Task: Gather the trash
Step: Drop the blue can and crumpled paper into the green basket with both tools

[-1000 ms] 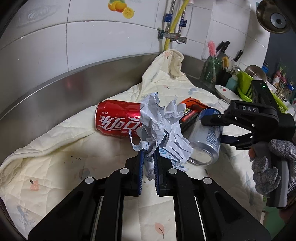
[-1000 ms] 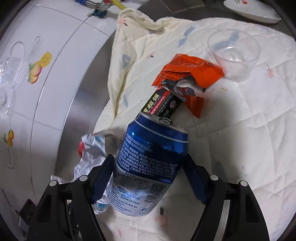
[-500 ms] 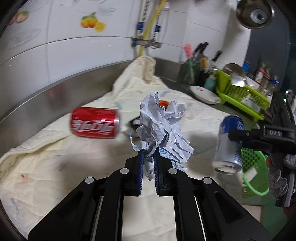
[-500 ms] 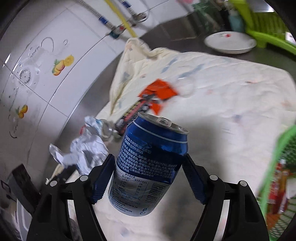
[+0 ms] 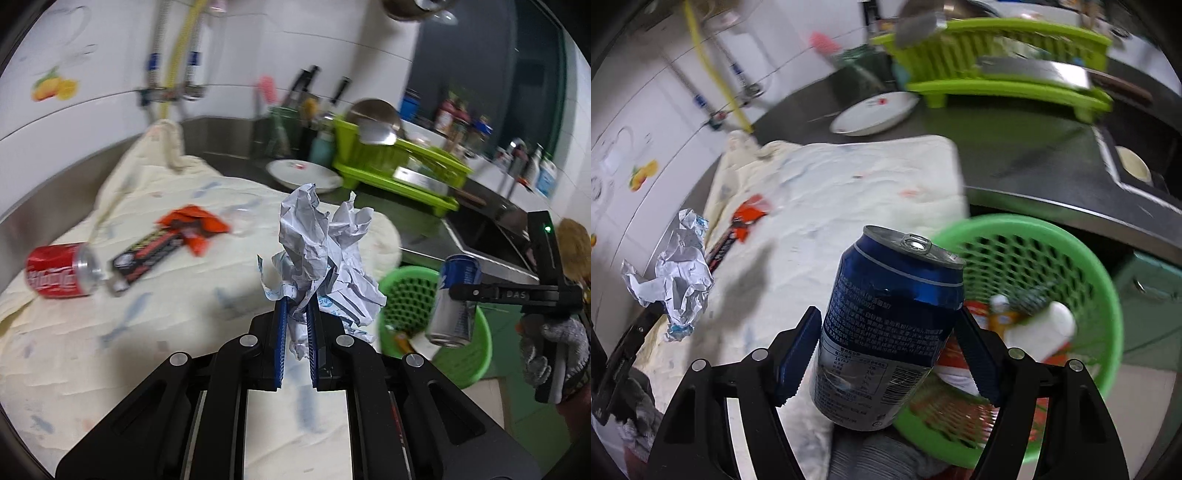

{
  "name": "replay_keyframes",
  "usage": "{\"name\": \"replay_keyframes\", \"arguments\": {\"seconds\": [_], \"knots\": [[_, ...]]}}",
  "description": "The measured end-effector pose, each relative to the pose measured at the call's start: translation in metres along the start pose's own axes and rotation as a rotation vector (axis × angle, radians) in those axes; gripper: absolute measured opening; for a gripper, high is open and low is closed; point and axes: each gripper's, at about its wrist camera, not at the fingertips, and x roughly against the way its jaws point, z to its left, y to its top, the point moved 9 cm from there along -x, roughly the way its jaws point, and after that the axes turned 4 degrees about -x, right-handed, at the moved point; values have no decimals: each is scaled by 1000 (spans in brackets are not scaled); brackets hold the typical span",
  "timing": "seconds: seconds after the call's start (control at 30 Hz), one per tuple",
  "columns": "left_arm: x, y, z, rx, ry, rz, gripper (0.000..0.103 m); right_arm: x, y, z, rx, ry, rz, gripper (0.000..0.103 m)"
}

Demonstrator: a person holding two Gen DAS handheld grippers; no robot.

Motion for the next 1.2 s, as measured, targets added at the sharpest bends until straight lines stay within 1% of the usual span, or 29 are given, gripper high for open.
{"name": "replay_keyframes", "arguments": {"seconds": [0.17, 0.3, 0.37, 0.53, 0.6, 0.77, 0.9, 1.0, 1.1, 1.2], "knots": [[-22, 0, -45, -46, -45, 29, 9, -2, -3, -40, -42, -21, 8, 71], [-32, 2, -68, -75, -61, 45, 9, -22, -8, -64, -73, -59, 51, 71], [-35, 2, -74, -81, -64, 51, 9, -33, -12, -75, -85, -82, 65, 71], [-45, -1, -88, -102, -69, 75, 9, -62, -16, -98, -146, -96, 109, 71], [-49, -4, -93, -109, -75, 85, 9, -71, -16, -104, -153, -113, 115, 71], [-58, -9, -105, -120, -91, 106, 9, -81, -8, -111, -170, -112, 107, 71], [-66, -15, -114, -127, -109, 124, 9, -77, -2, -113, -170, -114, 89, 75], [-72, -19, -122, -133, -124, 139, 9, -66, 3, -115, -152, -121, 65, 75], [-81, -25, -135, -143, -141, 159, 9, -47, 6, -115, -124, -120, 37, 75], [-90, -31, -148, -157, -158, 180, 9, -22, 13, -115, -80, -141, -17, 75]]}}
